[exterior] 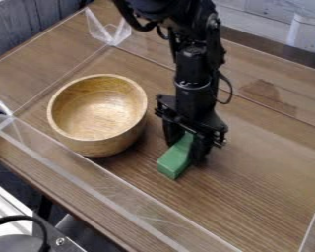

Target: Put the green block in the brown bowl

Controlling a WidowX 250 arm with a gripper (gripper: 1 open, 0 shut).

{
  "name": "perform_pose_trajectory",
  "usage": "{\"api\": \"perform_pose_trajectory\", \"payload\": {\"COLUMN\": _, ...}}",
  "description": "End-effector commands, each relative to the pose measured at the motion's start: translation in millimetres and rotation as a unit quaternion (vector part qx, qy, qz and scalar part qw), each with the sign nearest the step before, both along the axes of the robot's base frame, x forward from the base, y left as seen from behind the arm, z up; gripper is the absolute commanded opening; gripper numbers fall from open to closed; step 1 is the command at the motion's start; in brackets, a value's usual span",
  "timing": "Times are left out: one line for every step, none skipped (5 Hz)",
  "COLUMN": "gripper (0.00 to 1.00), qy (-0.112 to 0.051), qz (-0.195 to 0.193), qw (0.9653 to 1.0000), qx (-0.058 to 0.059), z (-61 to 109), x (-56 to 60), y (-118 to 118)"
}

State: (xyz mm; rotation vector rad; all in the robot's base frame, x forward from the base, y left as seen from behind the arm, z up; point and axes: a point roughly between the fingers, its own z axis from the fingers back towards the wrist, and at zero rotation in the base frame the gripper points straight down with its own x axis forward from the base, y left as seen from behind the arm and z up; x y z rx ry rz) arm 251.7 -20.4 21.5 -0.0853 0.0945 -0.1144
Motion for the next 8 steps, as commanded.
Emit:
{"api": "perform_pose_trajectory", "payload": {"gripper": 0.0, "qy": -0.024, "qz": 0.001, "qw": 0.9997, "qx": -0.005, "z": 19.1, "x": 6.3, "y": 1}}
{"api": "perform_pose_trajectory", "payload": {"gripper": 0.0, "qy": -0.025, "qz": 0.0, "qw": 0.9997, "qx": -0.007, "z": 26.5, "x": 6.1, "y": 2}}
{"api": "perform_pose_trajectory", "payload": {"gripper": 0.0, "qy": -0.031, "qz": 0.001, "qw": 0.9995, "qx": -0.01, "z": 38.4, "x": 7.4, "y": 3}}
{"api": "perform_pose_trajectory", "payload": {"gripper": 0.0, "qy": -0.046, "qz": 0.005, "qw": 0.9989, "qx": -0.01, "z": 59.5, "x": 11.1, "y": 5}}
{"api": "perform_pose_trajectory", "payload": {"gripper": 0.0, "qy": -0.06, "qz": 0.011, "qw": 0.9981, "qx": -0.008, "z": 81.9, "x": 15.1, "y": 10}}
{"api": "perform_pose_trajectory", "payload": {"gripper": 0.0, "qy": -0.07, "qz": 0.019, "qw": 0.9974, "qx": -0.005, "z": 100.5, "x": 17.1, "y": 20}}
{"api": "perform_pose_trajectory", "payload": {"gripper": 0.0, "qy": -0.078, "qz": 0.04, "qw": 0.9962, "qx": 0.0, "z": 114.7, "x": 18.8, "y": 42}}
{"api": "perform_pose_trajectory", "payload": {"gripper": 0.0, "qy": -0.08, "qz": 0.061, "qw": 0.9949, "qx": 0.002, "z": 124.1, "x": 19.5, "y": 74}}
